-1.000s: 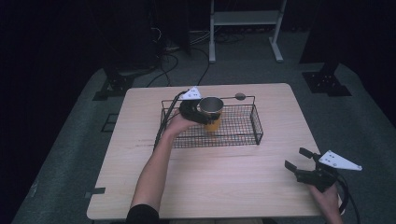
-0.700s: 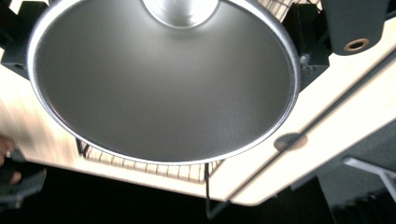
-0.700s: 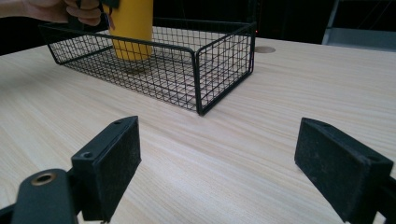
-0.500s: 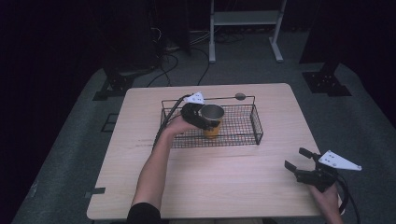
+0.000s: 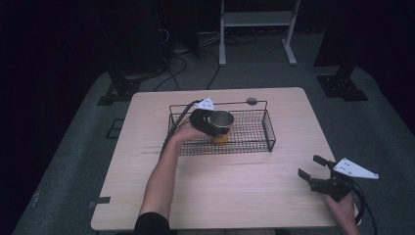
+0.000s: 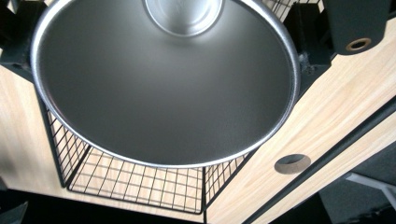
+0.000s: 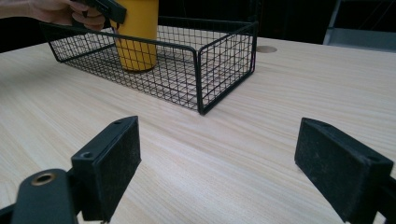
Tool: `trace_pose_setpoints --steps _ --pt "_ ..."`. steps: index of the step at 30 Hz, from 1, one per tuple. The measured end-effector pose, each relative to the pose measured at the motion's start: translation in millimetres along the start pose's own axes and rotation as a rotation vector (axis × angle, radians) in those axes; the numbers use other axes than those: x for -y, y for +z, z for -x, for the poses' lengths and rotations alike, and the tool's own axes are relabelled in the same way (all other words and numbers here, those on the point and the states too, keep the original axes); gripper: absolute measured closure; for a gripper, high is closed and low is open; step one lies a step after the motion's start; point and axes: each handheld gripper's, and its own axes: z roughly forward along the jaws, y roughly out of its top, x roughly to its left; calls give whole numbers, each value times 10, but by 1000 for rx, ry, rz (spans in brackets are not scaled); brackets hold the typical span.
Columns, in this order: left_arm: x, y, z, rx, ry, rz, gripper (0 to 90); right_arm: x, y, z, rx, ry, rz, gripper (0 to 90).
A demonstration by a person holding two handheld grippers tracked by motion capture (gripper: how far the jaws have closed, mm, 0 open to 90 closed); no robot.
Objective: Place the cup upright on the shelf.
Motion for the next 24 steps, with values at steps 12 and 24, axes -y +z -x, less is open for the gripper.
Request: trace_pose_setpoints --steps 12,24 --pt "-19 -20 35 -33 29 -20 45 0 -6 5 3 3 8 133" --pt "-77 -62 47 -51 32 21 24 0 -9 8 2 2 12 134"
